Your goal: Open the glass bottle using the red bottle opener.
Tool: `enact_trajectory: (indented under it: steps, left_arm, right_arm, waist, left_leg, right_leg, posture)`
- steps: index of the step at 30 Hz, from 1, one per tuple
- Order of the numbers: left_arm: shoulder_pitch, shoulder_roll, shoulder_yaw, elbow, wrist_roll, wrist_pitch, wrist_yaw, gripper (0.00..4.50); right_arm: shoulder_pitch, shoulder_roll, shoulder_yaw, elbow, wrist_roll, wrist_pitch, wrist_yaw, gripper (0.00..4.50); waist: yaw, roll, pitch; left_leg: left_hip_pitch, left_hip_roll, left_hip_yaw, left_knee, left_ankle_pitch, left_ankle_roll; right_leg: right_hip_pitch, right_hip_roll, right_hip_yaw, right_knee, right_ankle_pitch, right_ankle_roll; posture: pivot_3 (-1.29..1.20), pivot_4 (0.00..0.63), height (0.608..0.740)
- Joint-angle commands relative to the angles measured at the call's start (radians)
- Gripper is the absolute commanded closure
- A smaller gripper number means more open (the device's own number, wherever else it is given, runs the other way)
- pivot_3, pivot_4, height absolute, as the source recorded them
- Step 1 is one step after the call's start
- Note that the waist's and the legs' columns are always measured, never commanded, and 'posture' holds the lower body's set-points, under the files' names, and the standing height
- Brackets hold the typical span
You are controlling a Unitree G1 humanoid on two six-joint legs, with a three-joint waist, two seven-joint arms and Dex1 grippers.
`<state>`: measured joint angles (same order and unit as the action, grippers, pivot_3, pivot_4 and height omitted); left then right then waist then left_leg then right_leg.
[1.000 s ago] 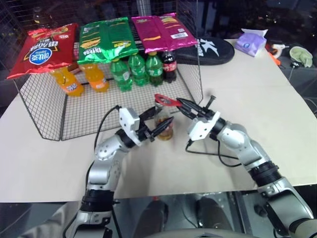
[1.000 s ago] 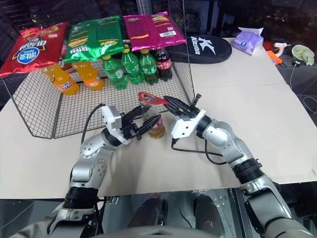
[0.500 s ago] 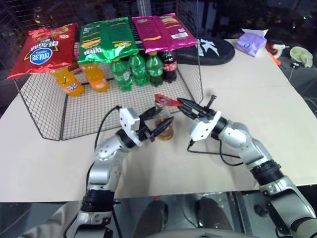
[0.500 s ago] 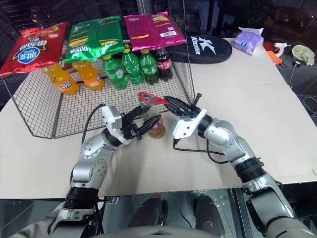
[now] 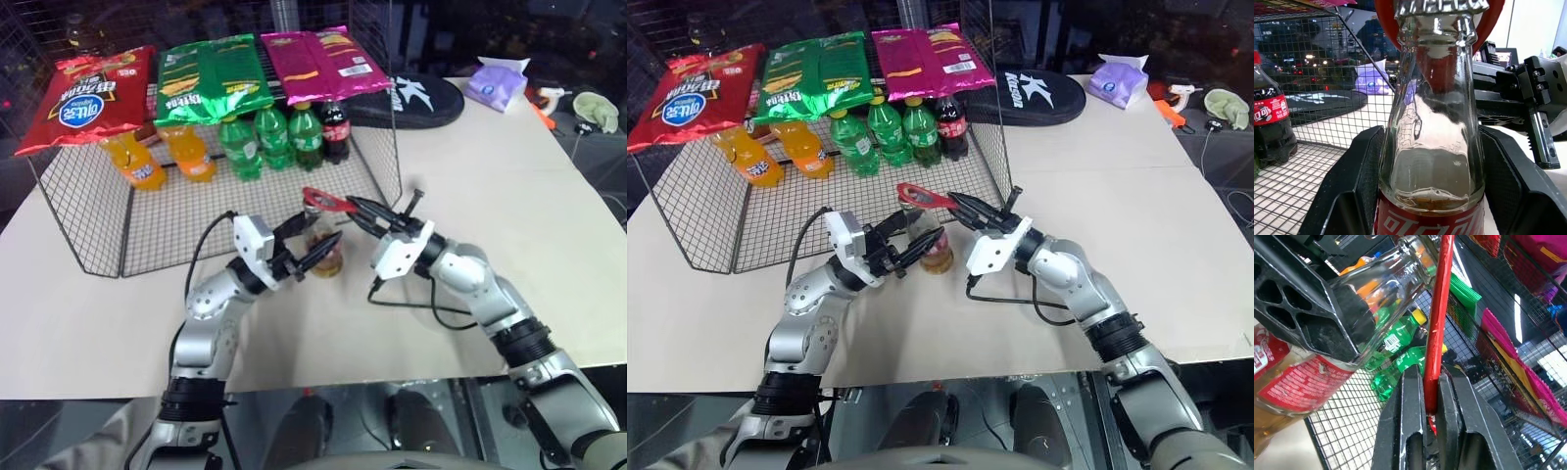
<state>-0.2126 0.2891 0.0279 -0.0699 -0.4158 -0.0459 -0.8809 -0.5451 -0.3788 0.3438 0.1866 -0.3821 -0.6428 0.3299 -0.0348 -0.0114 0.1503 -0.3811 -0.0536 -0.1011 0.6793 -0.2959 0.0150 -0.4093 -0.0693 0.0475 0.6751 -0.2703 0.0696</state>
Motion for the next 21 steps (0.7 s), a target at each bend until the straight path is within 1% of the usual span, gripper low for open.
enact_trajectory:
  steps: [1, 10, 21]
  left_arm:
    - [-0.014, -0.005, -0.021, -0.019, 0.003, 0.006, 0.015, 2.04]
    - [-0.022, -0.008, -0.025, -0.004, 0.009, -0.001, 0.015, 2.04]
    - [-0.017, -0.012, -0.026, -0.004, 0.01, -0.007, 0.018, 2.04]
  right_arm:
    - [-0.04, -0.026, 0.064, -0.003, -0.037, -0.079, 0.069, 4.5]
    - [-0.134, -0.079, 0.043, 0.056, -0.036, -0.155, 0.087, 4.5]
    - [-0.198, -0.101, 0.017, 0.089, -0.099, -0.215, 0.039, 4.5]
  waist:
    - [0.0, 0.0, 0.0]
    - [0.001, 0.0, 0.0]
    - [0.006, 0.0, 0.0]
  left_leg:
    - [0.0, 0.0, 0.0, 0.0, 0.0, 0.0]
    - [0.0, 0.0, 0.0, 0.0, 0.0, 0.0]
    - [-0.001, 0.0, -0.001, 0.0, 0.0, 0.0]
  right_leg:
    - [0.0, 0.0, 0.0, 0.0, 0.0, 0.0]
    - [0.0, 0.0, 0.0, -0.001, 0.0, 0.0]
    - [0.0, -0.001, -0.001, -0.001, 0.0, 0.0]
  posture:
    - [0.0, 0.15, 0.74]
    - [0.0, 0.15, 0.74]
    - [0.0, 0.15, 0.74]
